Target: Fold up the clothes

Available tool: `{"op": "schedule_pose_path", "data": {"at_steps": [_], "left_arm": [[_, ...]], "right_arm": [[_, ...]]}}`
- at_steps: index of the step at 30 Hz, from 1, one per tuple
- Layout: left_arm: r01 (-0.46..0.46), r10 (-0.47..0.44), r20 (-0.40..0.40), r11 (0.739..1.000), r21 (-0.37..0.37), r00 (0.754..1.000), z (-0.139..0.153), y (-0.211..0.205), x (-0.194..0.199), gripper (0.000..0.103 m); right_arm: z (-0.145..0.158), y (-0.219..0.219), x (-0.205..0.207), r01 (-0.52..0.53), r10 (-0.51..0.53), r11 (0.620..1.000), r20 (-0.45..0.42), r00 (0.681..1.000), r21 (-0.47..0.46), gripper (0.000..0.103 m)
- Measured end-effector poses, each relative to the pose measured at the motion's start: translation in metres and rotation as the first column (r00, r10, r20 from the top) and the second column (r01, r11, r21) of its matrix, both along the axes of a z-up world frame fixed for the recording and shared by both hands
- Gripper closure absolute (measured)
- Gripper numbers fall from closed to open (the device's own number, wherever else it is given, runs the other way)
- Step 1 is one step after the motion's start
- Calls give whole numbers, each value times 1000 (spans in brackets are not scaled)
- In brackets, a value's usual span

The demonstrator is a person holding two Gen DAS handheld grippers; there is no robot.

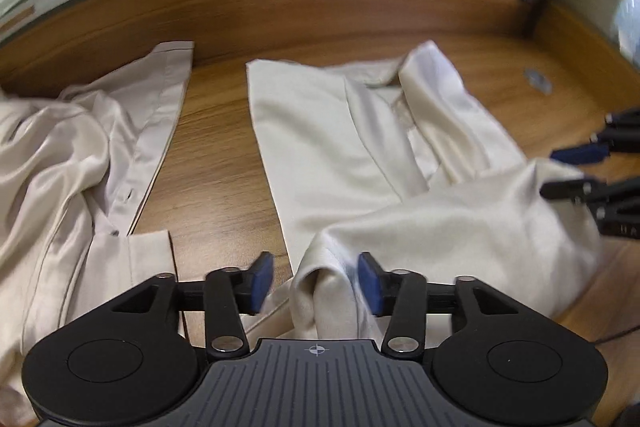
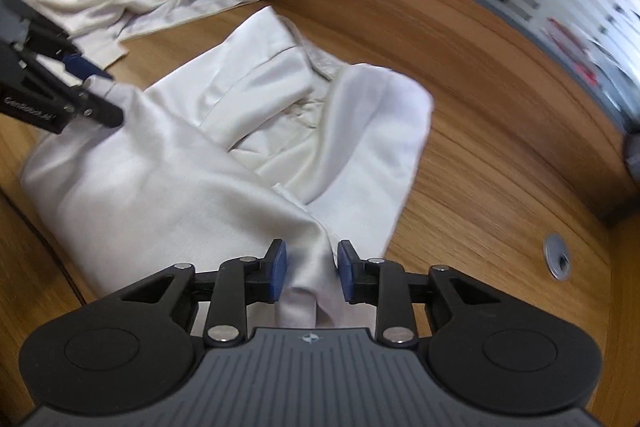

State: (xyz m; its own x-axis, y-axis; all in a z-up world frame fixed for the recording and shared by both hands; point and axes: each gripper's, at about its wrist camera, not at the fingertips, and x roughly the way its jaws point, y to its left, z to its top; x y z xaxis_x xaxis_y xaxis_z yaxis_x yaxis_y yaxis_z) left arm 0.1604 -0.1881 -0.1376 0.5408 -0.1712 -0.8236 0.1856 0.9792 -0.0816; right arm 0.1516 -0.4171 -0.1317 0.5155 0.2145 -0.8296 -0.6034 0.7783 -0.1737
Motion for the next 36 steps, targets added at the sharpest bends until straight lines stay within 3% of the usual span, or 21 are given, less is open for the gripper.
{"op": "schedule_pose_path", "data": {"at_steps": [1,3,8,14,18,20,25,28,29,31,33,36], "left_arm": [[-5,5,0,1000,-13,1000,3,5,-3,44],[-6,6,5,1000,-29,1000,9,12,-13,40],[17,-17,-1,1000,-19,1000,18,22,-47,32],[42,-43,-40,999,-22,998,8,17,-74,25],[73,-75,-41,997,-30,996,-1,6,-78,27],[93,-95,-47,995,-31,994,-5,0,-77,34],[130,-133,-67,990,-45,989,-17,-11,-74,58],[151,-153,-55,988,-32,987,-22,-17,-76,64],[155,-156,-45,987,-27,987,-24,-18,-77,67],[157,-158,-29,987,-34,987,-25,-18,-77,79],[158,-159,-26,986,-52,987,-22,-16,-77,83],[165,-166,-10,985,-55,986,-12,-15,-79,85]], "right_arm": [[5,-5,-3,10,-10,1000,7,1000,16,63],[16,-17,-9,32,-32,997,1,999,75,45],[26,-45,-32,61,-54,982,-44,998,177,25],[3,-65,-57,118,-100,975,-102,990,191,19],[-17,-68,-67,132,-103,973,-152,983,189,19],[-25,-67,-70,116,-85,975,-164,983,188,19],[-36,-57,-75,28,1,985,-171,985,169,32],[-40,-52,-79,-19,40,989,-142,989,148,45],[-41,-50,-79,-31,48,991,-128,991,133,54],[-41,-50,-77,-50,64,991,-108,992,121,68],[-39,-52,-75,-57,71,989,-105,992,138,79],[-31,-57,-73,-47,67,981,-101,993,191,85]]}}
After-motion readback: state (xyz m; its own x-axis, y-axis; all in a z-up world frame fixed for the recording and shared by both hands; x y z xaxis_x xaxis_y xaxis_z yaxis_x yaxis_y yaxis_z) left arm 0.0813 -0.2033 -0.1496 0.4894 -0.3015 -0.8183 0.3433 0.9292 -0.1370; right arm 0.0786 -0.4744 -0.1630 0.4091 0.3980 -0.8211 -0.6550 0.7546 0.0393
